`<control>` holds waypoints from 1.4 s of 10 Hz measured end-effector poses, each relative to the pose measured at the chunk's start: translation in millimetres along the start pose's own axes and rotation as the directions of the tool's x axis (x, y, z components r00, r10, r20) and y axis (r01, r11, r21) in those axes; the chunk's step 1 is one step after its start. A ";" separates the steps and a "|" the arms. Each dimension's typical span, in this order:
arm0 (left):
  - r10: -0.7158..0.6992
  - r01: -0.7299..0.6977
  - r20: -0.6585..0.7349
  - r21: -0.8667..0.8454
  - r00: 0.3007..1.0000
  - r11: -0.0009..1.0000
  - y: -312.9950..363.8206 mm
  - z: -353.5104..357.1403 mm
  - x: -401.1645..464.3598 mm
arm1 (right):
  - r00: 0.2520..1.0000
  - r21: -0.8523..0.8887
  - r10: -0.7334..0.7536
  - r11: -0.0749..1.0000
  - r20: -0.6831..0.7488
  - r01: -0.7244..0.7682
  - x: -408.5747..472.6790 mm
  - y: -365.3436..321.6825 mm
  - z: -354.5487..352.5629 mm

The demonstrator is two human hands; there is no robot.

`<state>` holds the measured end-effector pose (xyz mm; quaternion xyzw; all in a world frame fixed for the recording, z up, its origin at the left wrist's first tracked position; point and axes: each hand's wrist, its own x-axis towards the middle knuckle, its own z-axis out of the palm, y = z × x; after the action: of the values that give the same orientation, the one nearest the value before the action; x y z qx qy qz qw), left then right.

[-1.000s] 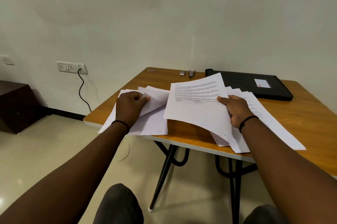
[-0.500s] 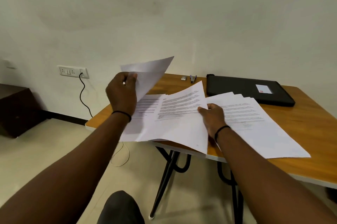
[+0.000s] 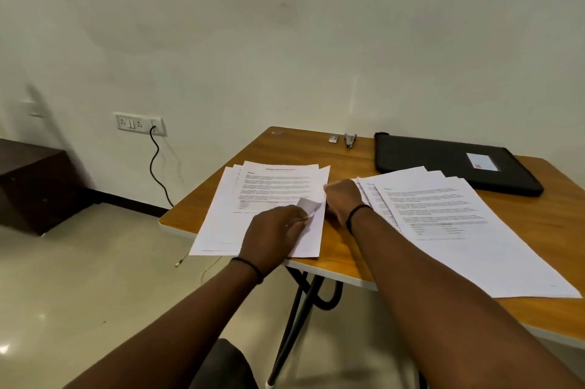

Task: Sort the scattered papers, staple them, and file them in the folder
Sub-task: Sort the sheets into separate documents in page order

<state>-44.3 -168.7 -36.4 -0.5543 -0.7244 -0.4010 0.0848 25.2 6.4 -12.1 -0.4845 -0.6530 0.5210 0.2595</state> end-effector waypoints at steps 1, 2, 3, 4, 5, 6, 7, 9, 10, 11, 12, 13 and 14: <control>-0.001 0.001 0.031 -0.016 1.000 1.000 -3.2 0.5 -2.8 | 0.997 -0.174 -0.079 0.981 0.026 0.082 -7.2 -2.7 -8.9; -0.007 0.012 0.079 -0.061 0.997 0.998 -0.5 -0.2 -1.9 | 0.991 -0.327 -0.116 0.936 0.063 0.130 -13.0 -4.9 -13.7; -0.043 0.043 0.030 0.020 0.999 0.999 4.9 3.8 2.2 | 0.976 -0.443 -0.216 0.874 0.015 0.200 -20.1 -5.3 -22.3; 0.014 -0.008 -0.035 0.163 0.999 0.987 14.3 14.7 16.6 | 0.931 -0.413 -0.346 0.870 -0.118 0.270 -25.1 -1.1 -43.6; -0.013 0.014 -0.006 0.192 1.000 0.981 32.0 32.3 36.8 | 0.879 -0.520 -0.432 0.808 -0.203 0.277 -26.1 8.9 -84.7; -0.243 0.225 0.135 0.136 0.961 0.965 53.4 53.4 60.6 | 0.878 -0.651 -0.422 0.737 -0.228 0.185 -22.3 23.9 -125.7; -0.432 0.429 0.248 0.069 0.867 0.901 76.8 74.5 84.7 | 0.910 -0.699 -0.358 0.706 -0.210 0.116 -15.6 42.0 -145.8; -0.584 0.708 0.431 -0.217 0.687 0.672 95.3 98.3 137.9 | 0.872 -0.772 -0.446 0.620 -0.202 0.138 -6.0 54.9 -142.3; -0.699 0.869 0.517 -0.313 0.494 0.383 102.6 104.3 154.9 | 0.851 -0.840 -0.490 0.530 -0.190 0.117 -3.4 60.1 -139.4; -0.690 0.906 0.587 -0.293 0.423 0.307 101.9 112.8 162.4 | 0.850 -0.861 -0.497 0.495 -0.172 0.116 -5.8 60.4 -134.6; -0.648 0.875 0.589 -0.361 0.483 0.324 93.0 128.9 165.8 | 0.855 -0.843 -0.491 0.521 -0.168 0.134 -6.7 58.5 -133.1; -0.610 0.833 0.576 -0.456 0.545 0.314 78.7 140.5 167.9 | 0.851 -0.801 -0.494 0.575 -0.180 0.164 -6.8 55.8 -136.7; -0.549 0.821 0.620 -0.503 0.560 0.269 65.7 144.9 168.1 | 0.858 -0.725 -0.482 0.653 -0.176 0.218 -4.8 51.4 -137.9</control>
<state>-2.8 56.8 -5.2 -0.2150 -0.6555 -0.5598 -0.4591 162.1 60.6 -14.7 -0.4926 -0.8218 0.0863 0.2729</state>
